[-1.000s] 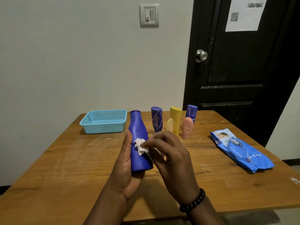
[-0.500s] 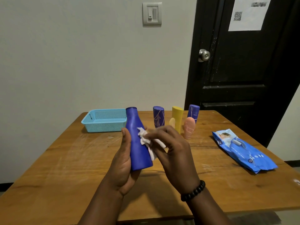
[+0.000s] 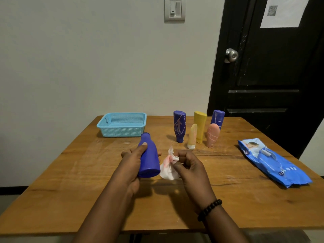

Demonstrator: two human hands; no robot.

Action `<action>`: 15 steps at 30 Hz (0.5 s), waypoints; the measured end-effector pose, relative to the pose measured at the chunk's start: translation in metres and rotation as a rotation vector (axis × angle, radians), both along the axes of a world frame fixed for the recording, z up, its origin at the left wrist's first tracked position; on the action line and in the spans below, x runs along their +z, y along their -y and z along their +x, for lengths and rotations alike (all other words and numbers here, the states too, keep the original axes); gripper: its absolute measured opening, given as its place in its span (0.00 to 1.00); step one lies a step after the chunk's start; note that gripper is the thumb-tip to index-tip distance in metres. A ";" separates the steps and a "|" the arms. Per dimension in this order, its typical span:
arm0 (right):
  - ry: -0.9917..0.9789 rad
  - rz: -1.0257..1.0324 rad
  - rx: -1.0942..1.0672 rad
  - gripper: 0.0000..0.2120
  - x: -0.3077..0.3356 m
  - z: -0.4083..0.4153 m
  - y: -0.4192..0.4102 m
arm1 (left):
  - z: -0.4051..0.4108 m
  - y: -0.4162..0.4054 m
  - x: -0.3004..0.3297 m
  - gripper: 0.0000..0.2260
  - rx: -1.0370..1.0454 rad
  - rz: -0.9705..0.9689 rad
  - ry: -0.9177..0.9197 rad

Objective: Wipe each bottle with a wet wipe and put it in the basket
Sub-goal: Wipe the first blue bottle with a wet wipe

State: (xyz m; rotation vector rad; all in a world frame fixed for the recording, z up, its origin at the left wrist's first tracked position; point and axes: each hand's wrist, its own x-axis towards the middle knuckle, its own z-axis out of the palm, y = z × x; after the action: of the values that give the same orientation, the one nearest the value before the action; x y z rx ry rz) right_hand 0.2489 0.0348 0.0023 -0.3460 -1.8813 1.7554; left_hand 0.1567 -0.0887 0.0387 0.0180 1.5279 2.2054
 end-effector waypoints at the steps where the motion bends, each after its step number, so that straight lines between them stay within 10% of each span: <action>1: 0.002 -0.014 0.023 0.06 0.000 -0.002 0.001 | 0.000 0.000 -0.001 0.12 0.040 -0.025 -0.018; 6: -0.019 -0.016 0.112 0.11 0.001 -0.005 0.010 | 0.009 -0.002 0.006 0.04 0.060 -0.053 -0.110; 15: -0.119 -0.015 0.051 0.11 0.014 -0.007 -0.001 | 0.013 0.030 0.013 0.22 -0.415 -0.346 -0.494</action>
State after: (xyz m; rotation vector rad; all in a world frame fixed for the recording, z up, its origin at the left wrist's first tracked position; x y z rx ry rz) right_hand 0.2415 0.0362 0.0162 -0.1958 -1.8077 1.7839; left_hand 0.1693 -0.1185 0.0518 0.7480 1.9324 1.6567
